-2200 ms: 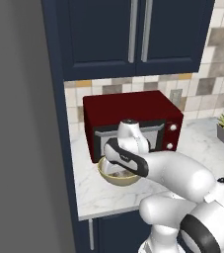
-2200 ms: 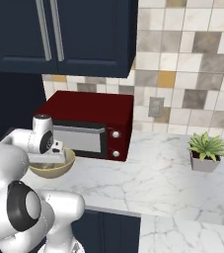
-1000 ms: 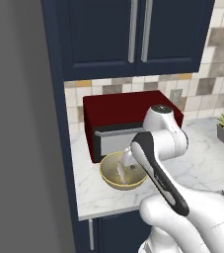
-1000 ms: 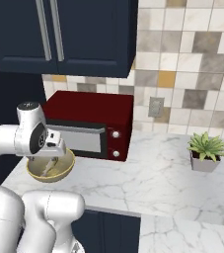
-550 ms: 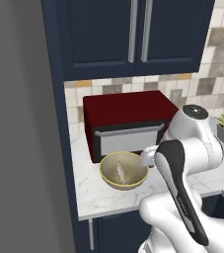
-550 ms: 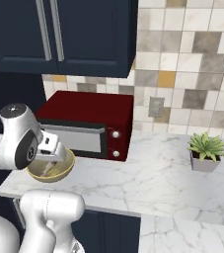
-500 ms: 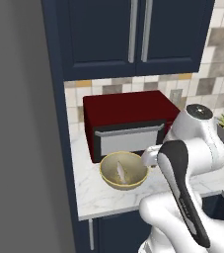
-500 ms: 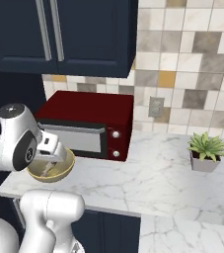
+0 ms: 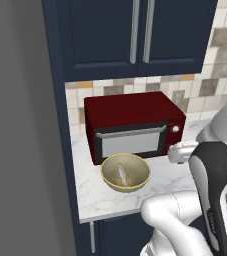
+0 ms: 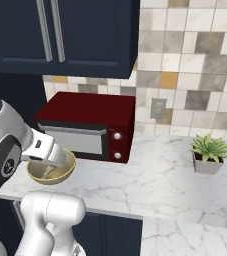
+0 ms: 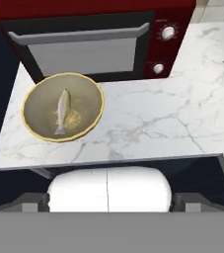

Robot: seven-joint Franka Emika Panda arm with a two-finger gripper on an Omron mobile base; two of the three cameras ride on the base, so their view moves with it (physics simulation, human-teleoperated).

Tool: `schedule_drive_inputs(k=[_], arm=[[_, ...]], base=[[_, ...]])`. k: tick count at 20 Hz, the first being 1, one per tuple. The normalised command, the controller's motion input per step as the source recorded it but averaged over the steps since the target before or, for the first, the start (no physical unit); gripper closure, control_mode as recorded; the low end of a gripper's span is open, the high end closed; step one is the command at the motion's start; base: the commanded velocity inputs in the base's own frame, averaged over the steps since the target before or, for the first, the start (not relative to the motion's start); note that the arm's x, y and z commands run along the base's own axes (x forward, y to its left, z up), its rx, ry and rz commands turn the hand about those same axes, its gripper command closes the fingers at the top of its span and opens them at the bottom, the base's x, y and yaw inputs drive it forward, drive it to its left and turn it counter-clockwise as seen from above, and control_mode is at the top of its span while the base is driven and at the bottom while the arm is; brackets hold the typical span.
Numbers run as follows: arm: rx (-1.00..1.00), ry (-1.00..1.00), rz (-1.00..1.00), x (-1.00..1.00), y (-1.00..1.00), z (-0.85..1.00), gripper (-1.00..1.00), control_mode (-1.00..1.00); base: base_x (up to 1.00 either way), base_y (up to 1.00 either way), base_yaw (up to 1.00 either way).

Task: Take the pear, fish, and kiwi from the freezer and place them in the bowl on the counter.

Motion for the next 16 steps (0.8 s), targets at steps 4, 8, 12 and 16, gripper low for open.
schedule_drive_inputs(k=[4,8,12,16], arm=[[0.00,-0.15,-0.02,-0.56,-0.01,0.58,-1.00,-1.00],[0.00,-0.07,0.00,-0.60,0.00,0.58,-1.00,-1.00],[-0.02,0.00,0.01,-0.50,0.00,0.55,-1.00,-1.00],[-0.02,-0.03,0.04,-0.51,0.00,0.41,-1.00,-1.00]], base=[[0.00,0.00,0.00],[0.00,0.00,0.00],[0.00,0.00,0.00],[0.00,0.00,0.00]])
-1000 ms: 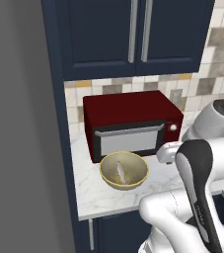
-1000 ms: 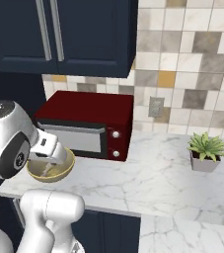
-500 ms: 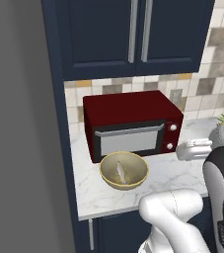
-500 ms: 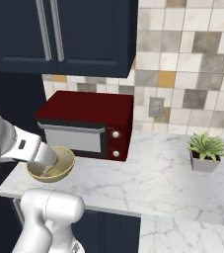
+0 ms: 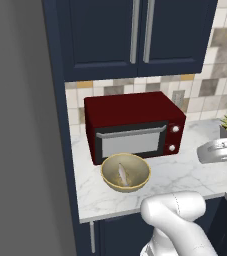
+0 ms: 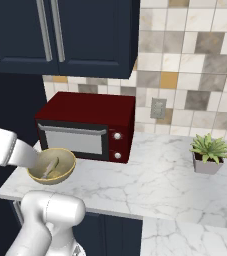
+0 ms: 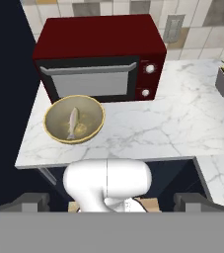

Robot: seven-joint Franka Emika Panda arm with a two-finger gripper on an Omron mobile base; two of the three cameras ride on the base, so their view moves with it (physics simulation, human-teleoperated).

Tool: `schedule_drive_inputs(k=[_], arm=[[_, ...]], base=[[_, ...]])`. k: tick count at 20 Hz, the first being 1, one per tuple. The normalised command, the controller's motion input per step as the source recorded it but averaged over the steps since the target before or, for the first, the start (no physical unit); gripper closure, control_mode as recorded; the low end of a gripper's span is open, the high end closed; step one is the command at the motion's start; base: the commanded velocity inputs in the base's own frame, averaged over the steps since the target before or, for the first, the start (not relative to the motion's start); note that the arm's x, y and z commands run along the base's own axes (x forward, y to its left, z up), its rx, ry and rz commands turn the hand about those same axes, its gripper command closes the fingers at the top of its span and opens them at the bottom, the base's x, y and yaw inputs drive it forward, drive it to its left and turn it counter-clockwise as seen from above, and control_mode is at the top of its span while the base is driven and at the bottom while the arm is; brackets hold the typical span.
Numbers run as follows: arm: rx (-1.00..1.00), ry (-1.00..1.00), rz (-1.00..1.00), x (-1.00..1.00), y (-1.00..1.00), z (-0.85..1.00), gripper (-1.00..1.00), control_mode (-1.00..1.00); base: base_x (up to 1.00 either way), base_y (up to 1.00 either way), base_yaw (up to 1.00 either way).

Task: Take the pear, fish, and kiwi from the freezer and place them in the bowl on the counter.

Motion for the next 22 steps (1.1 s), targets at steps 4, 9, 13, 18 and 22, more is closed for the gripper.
schedule_drive_inputs(k=[4,9,13,18,22], arm=[[0.00,-0.10,0.03,-0.30,0.00,0.02,-1.00,-1.00],[0.00,-0.02,0.00,-0.02,0.00,0.03,-1.00,-1.00],[0.00,0.00,0.00,0.00,0.00,0.10,-1.00,-1.00],[0.00,0.00,0.00,0.13,0.01,0.13,-1.00,-1.00],[0.00,0.00,0.00,0.02,0.00,0.00,-1.00,1.00]], base=[[0.00,0.00,0.00],[0.00,0.00,0.00],[0.00,0.00,0.00],[0.00,0.00,0.00],[-0.04,0.00,0.00]])
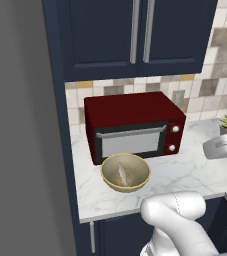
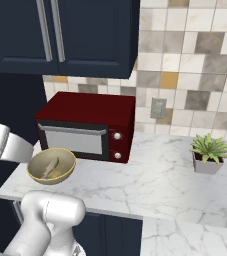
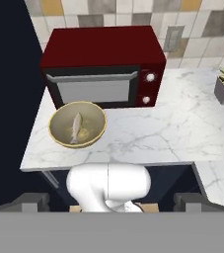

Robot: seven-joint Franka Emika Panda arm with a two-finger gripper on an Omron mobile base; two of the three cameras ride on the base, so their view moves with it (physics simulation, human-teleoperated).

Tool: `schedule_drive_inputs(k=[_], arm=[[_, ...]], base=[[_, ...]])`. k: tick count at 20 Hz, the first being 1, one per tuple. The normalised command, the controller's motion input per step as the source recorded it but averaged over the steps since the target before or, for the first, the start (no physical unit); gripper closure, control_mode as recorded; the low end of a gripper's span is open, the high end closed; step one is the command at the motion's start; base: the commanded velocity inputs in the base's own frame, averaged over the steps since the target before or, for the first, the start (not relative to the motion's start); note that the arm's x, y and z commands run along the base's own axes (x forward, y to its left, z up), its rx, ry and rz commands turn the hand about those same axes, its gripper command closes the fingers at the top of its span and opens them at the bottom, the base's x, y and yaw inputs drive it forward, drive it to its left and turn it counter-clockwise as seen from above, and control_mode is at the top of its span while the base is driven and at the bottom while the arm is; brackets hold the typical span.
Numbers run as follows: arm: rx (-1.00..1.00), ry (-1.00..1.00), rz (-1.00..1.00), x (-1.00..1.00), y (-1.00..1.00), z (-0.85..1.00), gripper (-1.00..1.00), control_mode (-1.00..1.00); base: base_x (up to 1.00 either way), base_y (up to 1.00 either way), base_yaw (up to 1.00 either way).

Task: Take the pear, fish, and kiwi from the freezer and place them in the bowl on the counter.

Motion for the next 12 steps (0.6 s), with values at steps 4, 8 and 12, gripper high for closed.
schedule_drive_inputs(k=[4,8,12], arm=[[0.00,0.00,0.00,0.00,0.00,0.00,-1.00,1.00],[0.00,0.00,0.00,0.00,0.00,0.00,-1.00,1.00],[0.00,0.00,0.00,0.00,0.00,0.00,-1.00,1.00]], base=[[-0.86,0.01,0.00],[-1.00,0.23,0.00],[-0.55,0.88,0.00]])
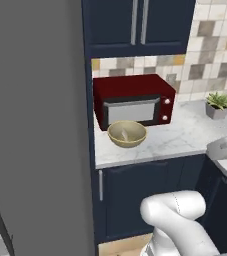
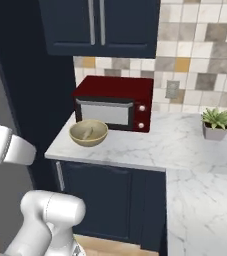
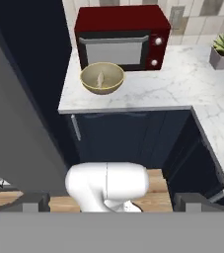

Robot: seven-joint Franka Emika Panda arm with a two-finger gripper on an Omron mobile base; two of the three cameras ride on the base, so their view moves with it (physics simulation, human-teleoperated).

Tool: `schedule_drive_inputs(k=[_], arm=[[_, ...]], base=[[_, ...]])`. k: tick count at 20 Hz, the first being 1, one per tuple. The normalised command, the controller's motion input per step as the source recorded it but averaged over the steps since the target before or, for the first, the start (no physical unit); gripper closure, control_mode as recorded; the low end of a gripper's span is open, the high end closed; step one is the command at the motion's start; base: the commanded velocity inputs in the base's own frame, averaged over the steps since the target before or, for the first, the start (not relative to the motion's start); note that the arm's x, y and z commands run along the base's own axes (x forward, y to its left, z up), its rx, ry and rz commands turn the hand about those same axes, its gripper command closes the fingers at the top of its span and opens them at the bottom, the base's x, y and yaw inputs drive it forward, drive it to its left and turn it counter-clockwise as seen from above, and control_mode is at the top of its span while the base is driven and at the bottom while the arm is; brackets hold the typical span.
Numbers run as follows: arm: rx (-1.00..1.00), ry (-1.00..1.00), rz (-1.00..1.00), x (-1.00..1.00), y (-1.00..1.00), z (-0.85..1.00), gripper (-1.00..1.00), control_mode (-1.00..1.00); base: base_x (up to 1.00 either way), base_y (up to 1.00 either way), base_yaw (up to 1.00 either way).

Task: Take the pear, fish, and kiwi from the freezer and place them in the bowl on the counter.

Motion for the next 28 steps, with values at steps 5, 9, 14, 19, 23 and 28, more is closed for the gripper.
schedule_drive_inputs(k=[5,9,14,19,23,28], arm=[[0.00,0.00,0.00,0.00,0.00,0.00,-1.00,1.00],[0.00,0.00,0.00,0.00,0.00,0.00,-1.00,1.00],[0.00,0.00,0.00,0.00,0.00,0.00,-1.00,1.00],[0.00,0.00,0.00,0.00,0.00,0.00,-1.00,1.00],[0.00,0.00,0.00,0.00,0.00,0.00,-1.00,1.00],[0.00,0.00,0.00,0.00,0.00,0.00,-1.00,1.00]], base=[[-0.03,1.00,0.00],[0.05,0.99,0.00],[0.16,0.82,0.00],[0.27,0.55,-0.05],[0.42,0.48,-0.08],[0.46,0.45,-0.10]])
